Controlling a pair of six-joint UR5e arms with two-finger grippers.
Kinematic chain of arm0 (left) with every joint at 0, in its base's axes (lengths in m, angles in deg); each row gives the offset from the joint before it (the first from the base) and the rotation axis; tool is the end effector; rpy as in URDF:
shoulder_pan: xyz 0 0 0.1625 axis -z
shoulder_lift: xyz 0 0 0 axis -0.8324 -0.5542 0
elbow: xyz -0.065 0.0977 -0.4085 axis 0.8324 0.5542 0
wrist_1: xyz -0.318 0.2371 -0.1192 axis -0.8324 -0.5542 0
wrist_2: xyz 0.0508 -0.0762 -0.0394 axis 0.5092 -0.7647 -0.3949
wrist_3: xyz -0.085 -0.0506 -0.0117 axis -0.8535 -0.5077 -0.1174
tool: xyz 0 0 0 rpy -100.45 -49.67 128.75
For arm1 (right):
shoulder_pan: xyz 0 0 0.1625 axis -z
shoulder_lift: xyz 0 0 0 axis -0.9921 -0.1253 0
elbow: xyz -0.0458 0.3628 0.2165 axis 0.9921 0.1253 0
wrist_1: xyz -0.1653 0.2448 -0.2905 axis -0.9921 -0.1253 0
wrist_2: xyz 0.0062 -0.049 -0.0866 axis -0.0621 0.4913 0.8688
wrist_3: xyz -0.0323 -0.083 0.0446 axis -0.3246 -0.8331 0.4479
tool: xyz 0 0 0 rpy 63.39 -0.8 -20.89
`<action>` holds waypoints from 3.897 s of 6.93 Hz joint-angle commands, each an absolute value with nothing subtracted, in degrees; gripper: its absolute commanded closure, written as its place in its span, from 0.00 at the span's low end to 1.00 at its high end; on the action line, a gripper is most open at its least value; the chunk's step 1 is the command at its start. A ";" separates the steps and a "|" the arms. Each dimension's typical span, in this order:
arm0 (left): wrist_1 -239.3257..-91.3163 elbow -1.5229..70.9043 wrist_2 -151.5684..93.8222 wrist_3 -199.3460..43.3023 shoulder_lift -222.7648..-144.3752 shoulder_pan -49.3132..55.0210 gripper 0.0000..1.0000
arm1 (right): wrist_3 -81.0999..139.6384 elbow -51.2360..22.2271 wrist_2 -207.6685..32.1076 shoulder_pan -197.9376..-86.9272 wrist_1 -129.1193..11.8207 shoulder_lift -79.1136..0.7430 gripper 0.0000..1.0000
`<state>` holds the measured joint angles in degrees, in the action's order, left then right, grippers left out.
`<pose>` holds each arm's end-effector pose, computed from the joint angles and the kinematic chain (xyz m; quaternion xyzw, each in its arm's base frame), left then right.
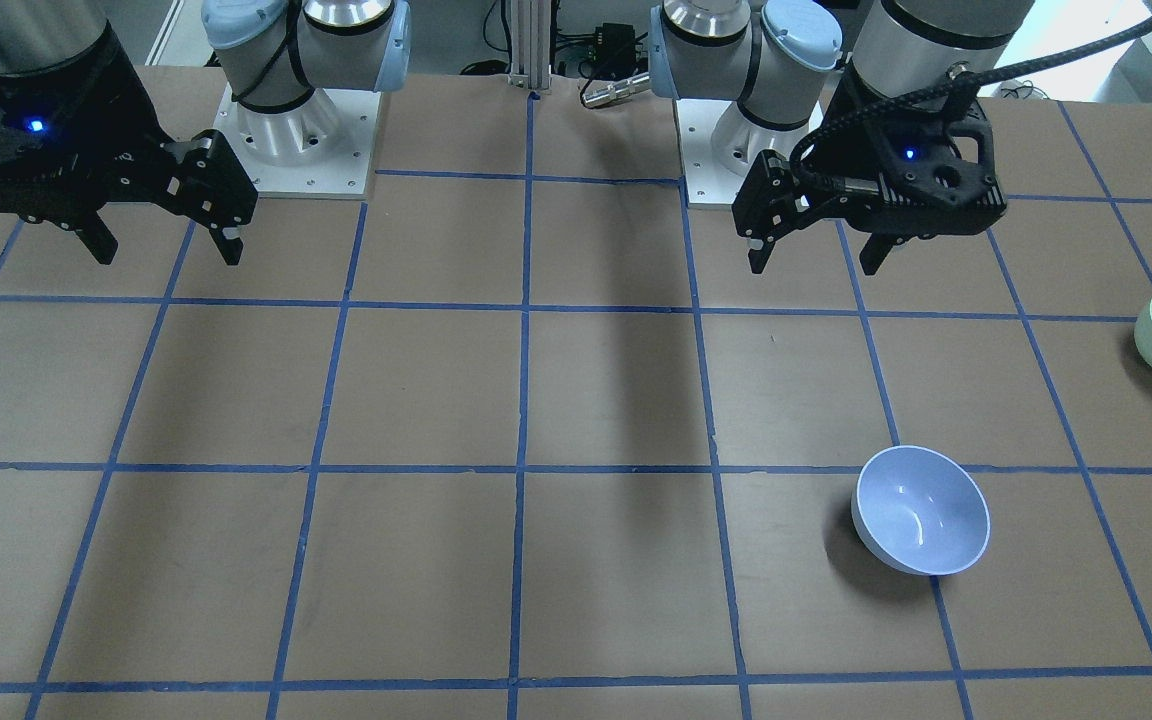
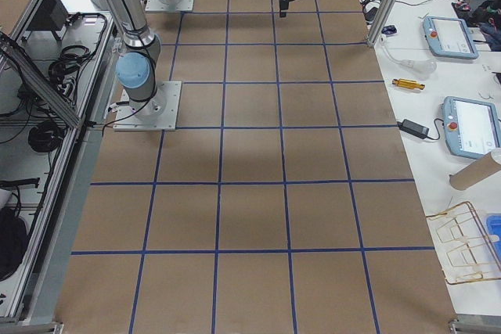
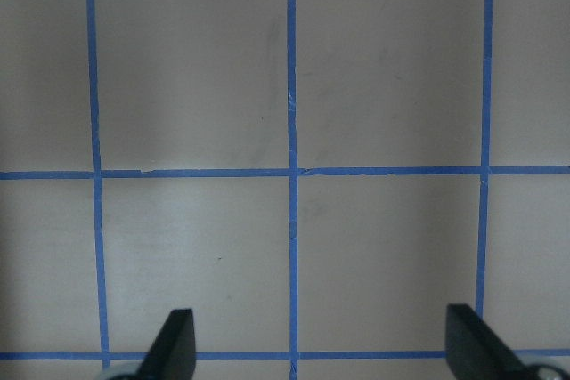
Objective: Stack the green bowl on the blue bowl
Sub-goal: 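Move the left gripper back toward the robot, away from the blue bowl, then lower the left gripper onto the green bowl near the robot and grasp it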
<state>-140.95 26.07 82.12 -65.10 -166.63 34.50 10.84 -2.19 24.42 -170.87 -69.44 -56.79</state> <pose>-0.1417 -0.5133 0.5271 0.0083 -0.9996 0.0269 0.0053 0.1172 -0.5199 0.5418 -0.0002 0.9993 -0.0382 0.0059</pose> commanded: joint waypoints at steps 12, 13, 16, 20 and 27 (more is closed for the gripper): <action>-143.97 28.36 83.71 -7.56 -167.74 1.20 0.00 | 10.75 -2.19 24.45 -170.87 -69.44 -56.74 0.00; -143.70 28.36 84.06 -1.48 -168.97 -1.30 0.00 | 10.75 -2.19 24.45 -170.87 -69.44 -56.74 0.00; -139.51 28.36 88.20 22.22 -171.79 -13.48 0.00 | 10.83 -2.19 24.45 -170.87 -69.44 -56.74 0.00; -127.91 28.54 92.13 62.56 -180.65 -23.46 0.00 | 10.75 -2.19 24.45 -170.87 -69.44 -56.74 0.00; -106.44 40.40 86.44 92.78 -189.81 -33.75 0.00 | 10.83 -2.19 24.45 -170.87 -69.44 -56.83 0.00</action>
